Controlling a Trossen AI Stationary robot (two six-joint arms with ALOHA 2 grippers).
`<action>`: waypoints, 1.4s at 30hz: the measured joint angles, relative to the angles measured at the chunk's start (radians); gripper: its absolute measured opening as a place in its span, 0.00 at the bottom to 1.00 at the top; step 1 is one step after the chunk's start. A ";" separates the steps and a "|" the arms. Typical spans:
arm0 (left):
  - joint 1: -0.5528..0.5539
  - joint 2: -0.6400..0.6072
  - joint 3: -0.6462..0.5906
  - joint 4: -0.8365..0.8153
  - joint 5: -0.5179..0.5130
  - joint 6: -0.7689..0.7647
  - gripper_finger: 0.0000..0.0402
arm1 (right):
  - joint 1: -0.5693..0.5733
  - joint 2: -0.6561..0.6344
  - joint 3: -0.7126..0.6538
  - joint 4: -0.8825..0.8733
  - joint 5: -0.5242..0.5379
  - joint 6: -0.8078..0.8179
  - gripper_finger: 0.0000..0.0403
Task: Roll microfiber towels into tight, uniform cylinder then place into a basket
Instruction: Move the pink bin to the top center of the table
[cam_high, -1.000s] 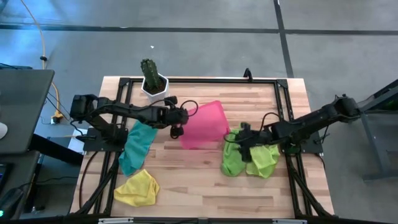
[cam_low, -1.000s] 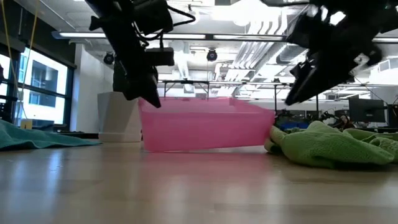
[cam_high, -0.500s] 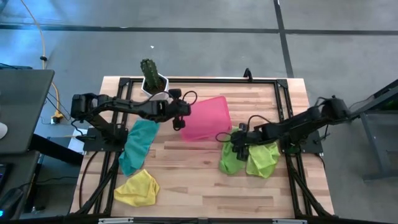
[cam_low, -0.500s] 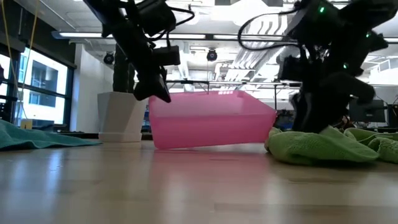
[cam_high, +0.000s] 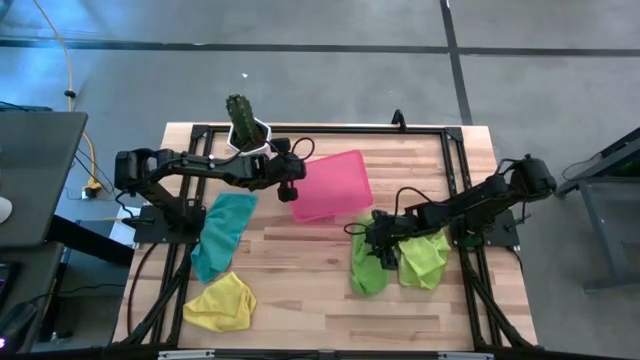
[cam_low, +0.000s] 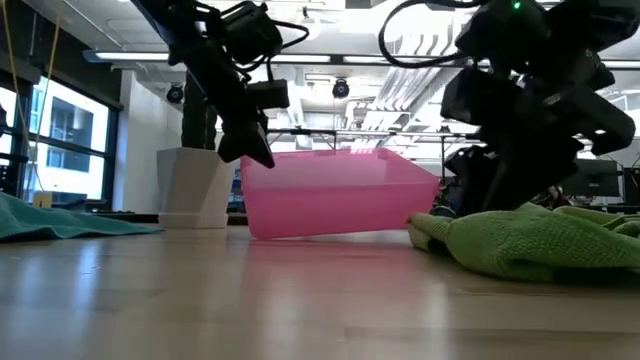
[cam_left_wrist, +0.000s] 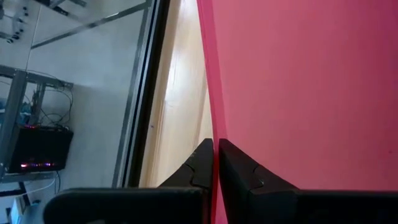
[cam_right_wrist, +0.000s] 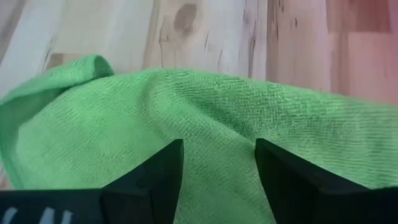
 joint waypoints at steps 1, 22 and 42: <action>0.000 0.000 0.000 0.000 0.002 -0.002 0.01 | 0.000 -0.010 0.003 -0.010 0.000 -0.011 0.48; 0.014 0.099 0.000 0.036 0.041 -0.056 0.01 | -0.001 -0.068 0.095 0.000 0.386 -0.339 0.48; 0.018 0.159 0.000 0.197 0.044 -0.013 0.10 | -0.218 -0.068 0.095 -0.017 0.229 -0.265 0.48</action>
